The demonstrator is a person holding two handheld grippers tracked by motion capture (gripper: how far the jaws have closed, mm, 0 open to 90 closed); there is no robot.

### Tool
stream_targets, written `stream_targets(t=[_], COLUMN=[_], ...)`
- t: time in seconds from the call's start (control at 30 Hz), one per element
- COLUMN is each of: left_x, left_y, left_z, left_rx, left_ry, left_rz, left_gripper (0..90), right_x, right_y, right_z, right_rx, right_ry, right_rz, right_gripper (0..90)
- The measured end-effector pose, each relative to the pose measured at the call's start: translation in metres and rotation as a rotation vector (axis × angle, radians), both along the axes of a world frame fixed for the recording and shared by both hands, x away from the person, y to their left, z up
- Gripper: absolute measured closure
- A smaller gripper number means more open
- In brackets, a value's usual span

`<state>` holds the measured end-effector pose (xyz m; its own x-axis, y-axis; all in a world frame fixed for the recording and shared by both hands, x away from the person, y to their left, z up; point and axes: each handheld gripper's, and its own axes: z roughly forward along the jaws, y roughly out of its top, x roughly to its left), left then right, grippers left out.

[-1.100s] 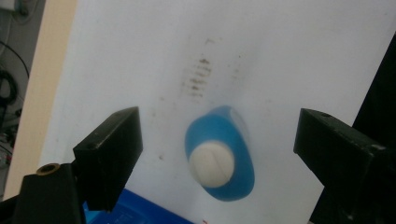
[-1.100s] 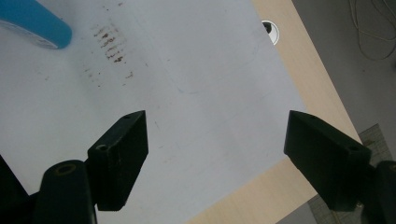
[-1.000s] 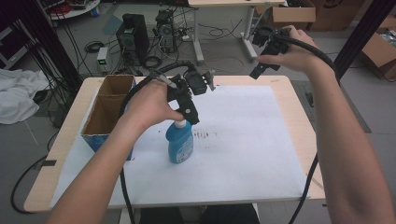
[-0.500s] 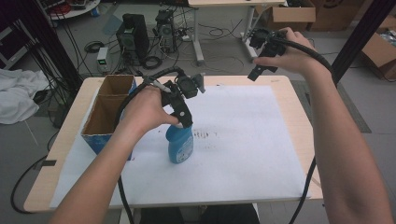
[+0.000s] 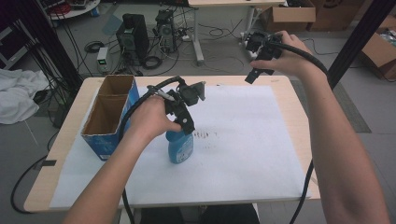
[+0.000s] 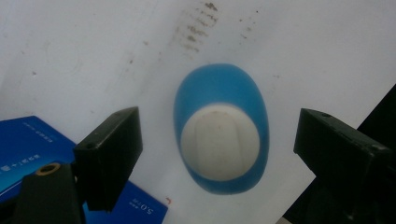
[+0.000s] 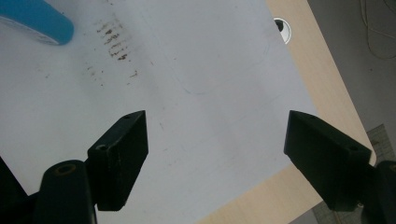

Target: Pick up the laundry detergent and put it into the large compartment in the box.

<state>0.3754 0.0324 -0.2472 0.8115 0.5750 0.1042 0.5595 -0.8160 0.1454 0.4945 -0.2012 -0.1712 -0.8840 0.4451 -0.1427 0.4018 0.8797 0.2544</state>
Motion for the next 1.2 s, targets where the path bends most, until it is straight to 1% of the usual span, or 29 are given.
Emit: stream_targets(t=[0.07,0.13,0.2,0.33,0.37,0.43,0.5,0.57,0.67,0.77,0.9,1.0,1.2], left_x=[0.0,0.0,0.001,0.002,0.002,0.002,0.003,0.004,0.004,0.004,0.005,0.004,0.003], left_y=[-0.001,-0.003,-0.005,-0.006,-0.007,-0.007,-0.007,-0.007,-0.008,-0.008,-0.007,-0.008,-0.007], left_z=[-0.002,-0.008,-0.013,-0.018,-0.021,-0.023,-0.026,-0.029,-0.034,-0.036,-0.038,-0.041,-0.045], left_rx=[0.004,0.018,0.024,0.025,0.026,0.028,0.027,0.015,0.029,0.033,0.027,0.029,0.03], left_ry=[0.0,0.008,0.007,0.008,0.014,0.02,0.029,0.031,0.029,0.029,0.031,0.041,0.047], left_rz=[-0.001,-0.015,-0.012,0.005,0.011,0.018,0.046,0.06,0.061,0.064,0.072,0.07,0.072], left_gripper=[16.0,16.0,16.0,16.1,16.2,16.5,17.1,17.4,17.6,17.7,18.3,19.5,21.1], right_x=[0.0,0.0,0.0,0.001,0.001,0.001,0.001,0.0,0.0,0.0,-0.001,-0.002,-0.003], right_y=[0.0,0.0,0.0,0.001,0.001,0.001,0.001,0.0,0.0,-0.002,-0.003,-0.003,-0.001], right_z=[-0.001,-0.002,-0.002,-0.007,-0.008,-0.008,-0.008,-0.008,-0.009,-0.009,-0.008,-0.007,-0.006], right_rx=[0.003,0.002,0.007,-0.002,-0.001,0.003,0.002,0.006,0.007,0.007,0.018,0.023,0.017], right_ry=[0.0,-0.002,0.0,0.005,0.006,0.01,0.01,0.009,0.006,0.007,0.003,0.003,-0.003], right_rz=[0.0,0.001,0.003,0.002,0.007,0.007,0.006,0.007,0.007,0.006,0.005,0.008,0.015], right_gripper=[21.7,21.7,21.7,21.4,21.5,21.7,21.6,21.6,21.6,21.6,21.6,21.8,22.0])
